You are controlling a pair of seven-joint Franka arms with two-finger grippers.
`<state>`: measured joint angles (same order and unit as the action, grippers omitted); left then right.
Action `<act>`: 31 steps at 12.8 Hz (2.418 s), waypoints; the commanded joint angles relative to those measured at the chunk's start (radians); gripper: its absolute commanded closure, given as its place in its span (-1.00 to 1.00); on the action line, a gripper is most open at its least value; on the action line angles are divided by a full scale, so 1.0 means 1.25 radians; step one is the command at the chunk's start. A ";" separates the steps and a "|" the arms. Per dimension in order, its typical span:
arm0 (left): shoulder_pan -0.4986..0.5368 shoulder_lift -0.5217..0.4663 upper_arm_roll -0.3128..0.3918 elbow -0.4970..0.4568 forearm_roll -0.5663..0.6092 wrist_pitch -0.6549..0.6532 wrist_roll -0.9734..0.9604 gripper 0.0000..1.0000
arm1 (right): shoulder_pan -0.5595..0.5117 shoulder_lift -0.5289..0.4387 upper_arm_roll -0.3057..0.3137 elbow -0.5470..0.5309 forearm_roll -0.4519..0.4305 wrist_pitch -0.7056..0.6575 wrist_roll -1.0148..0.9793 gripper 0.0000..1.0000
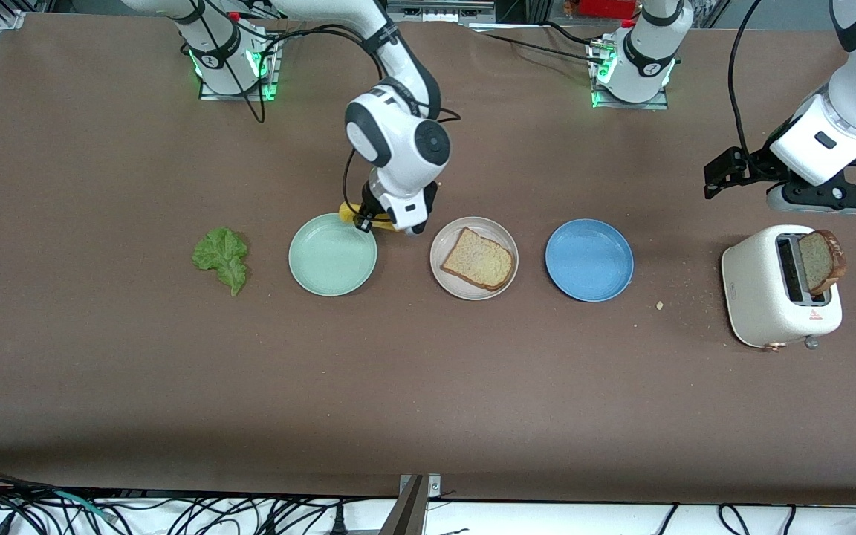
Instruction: Make sandwich in beige plate with both arms
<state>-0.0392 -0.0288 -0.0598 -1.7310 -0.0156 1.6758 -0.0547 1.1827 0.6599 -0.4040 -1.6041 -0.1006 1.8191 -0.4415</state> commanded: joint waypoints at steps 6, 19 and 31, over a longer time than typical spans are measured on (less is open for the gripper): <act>-0.003 0.003 0.005 0.018 -0.016 -0.017 0.040 -1.00 | 0.175 0.245 -0.158 0.295 -0.046 -0.279 -0.006 1.00; -0.002 0.005 0.007 0.018 -0.016 -0.017 0.029 -1.00 | 0.177 0.346 -0.189 0.371 -0.042 -0.280 -0.041 1.00; -0.002 0.005 0.007 0.018 -0.016 -0.017 0.029 -1.00 | -0.581 -0.203 0.355 0.041 0.062 -0.040 -0.429 1.00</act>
<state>-0.0390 -0.0288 -0.0555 -1.7300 -0.0158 1.6746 -0.0302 0.6488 0.4542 -0.1064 -1.4918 -0.0623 1.7339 -0.8547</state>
